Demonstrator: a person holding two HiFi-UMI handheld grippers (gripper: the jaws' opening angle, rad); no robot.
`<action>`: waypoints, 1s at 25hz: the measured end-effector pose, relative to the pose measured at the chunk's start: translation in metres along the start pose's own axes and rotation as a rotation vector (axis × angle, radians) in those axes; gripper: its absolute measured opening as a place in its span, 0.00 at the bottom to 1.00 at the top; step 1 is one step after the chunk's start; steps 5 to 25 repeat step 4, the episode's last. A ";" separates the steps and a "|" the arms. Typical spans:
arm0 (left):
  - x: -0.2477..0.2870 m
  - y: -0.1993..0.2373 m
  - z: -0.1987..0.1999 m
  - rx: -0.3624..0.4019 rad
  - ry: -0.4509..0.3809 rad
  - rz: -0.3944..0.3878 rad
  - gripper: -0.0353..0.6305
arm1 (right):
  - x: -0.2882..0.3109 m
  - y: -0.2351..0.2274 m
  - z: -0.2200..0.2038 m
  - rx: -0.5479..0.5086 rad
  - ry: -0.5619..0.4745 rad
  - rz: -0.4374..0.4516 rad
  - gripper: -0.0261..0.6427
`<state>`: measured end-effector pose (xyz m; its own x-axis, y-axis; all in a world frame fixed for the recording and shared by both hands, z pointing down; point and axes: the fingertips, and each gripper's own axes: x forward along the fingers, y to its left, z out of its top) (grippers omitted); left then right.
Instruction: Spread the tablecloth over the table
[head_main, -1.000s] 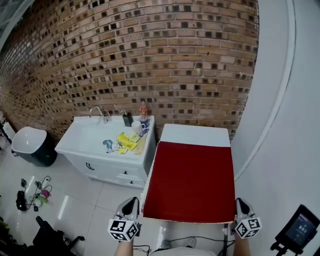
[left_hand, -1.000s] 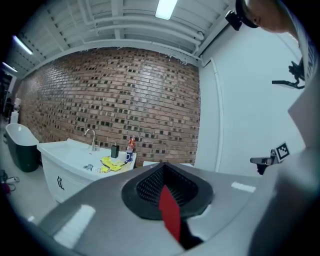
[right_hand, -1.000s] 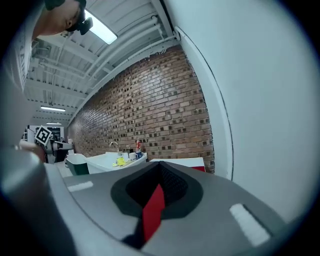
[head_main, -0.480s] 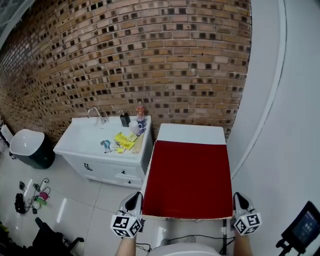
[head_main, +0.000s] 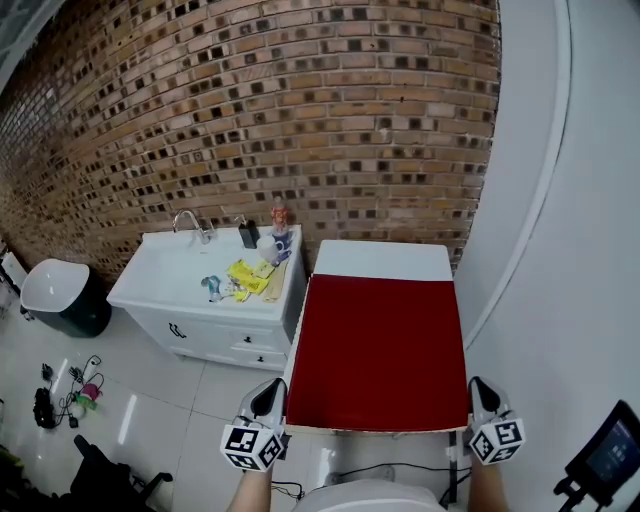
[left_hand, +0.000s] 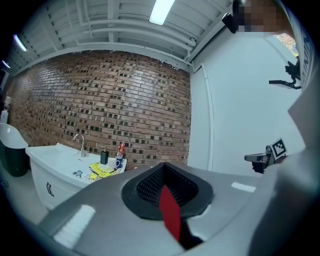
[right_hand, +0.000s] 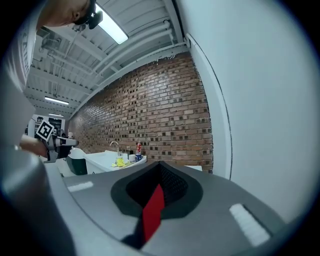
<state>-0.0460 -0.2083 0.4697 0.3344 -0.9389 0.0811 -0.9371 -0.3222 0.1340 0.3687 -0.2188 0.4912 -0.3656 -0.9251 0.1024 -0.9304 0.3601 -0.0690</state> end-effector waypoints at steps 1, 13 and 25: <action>0.000 0.001 -0.001 -0.002 -0.001 0.001 0.06 | 0.001 0.001 -0.001 -0.002 0.002 0.004 0.05; 0.000 0.001 -0.002 -0.013 -0.003 -0.002 0.06 | 0.002 0.004 -0.004 -0.007 0.007 0.009 0.05; 0.000 0.001 -0.002 -0.013 -0.003 -0.002 0.06 | 0.002 0.004 -0.004 -0.007 0.007 0.009 0.05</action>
